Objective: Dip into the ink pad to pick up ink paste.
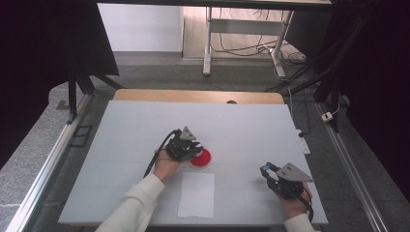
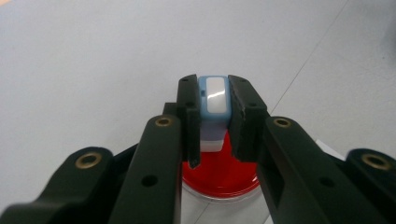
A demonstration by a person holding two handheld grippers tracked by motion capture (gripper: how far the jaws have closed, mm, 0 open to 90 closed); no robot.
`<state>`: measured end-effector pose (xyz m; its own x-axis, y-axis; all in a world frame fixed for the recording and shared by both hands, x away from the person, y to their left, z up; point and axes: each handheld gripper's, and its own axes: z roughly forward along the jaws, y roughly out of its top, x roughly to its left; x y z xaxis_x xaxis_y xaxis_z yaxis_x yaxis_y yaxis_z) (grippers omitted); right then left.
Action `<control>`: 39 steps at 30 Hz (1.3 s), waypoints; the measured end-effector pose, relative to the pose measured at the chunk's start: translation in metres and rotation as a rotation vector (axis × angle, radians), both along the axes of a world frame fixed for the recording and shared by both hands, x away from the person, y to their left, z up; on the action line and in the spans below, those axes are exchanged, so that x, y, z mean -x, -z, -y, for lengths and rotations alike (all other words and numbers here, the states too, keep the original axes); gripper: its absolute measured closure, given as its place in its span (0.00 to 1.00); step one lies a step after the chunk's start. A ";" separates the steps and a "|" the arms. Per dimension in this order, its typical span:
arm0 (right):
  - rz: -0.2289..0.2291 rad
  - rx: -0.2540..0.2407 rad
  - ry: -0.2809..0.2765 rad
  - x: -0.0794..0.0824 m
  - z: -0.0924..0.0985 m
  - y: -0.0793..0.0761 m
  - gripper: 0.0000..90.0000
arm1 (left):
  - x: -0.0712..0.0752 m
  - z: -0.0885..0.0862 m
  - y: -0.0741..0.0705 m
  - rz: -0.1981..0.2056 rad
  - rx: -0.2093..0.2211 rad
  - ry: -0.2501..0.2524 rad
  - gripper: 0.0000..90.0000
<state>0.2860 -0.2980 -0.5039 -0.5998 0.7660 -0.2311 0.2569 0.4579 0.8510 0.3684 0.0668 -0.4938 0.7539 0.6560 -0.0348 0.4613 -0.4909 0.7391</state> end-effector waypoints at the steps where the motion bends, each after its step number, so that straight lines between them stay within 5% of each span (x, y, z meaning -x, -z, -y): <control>1: 0.000 -0.002 -0.001 0.000 0.000 0.000 0.72 | 0.000 0.000 0.001 -0.002 -0.004 0.000 0.84; 15: -0.001 0.002 -0.001 0.000 0.000 0.000 0.72 | -0.001 0.005 0.004 -0.002 -0.042 0.004 0.84; 39: 0.004 0.000 -0.003 0.000 0.000 0.000 0.72 | -0.003 0.002 0.006 -0.018 -0.025 0.004 0.84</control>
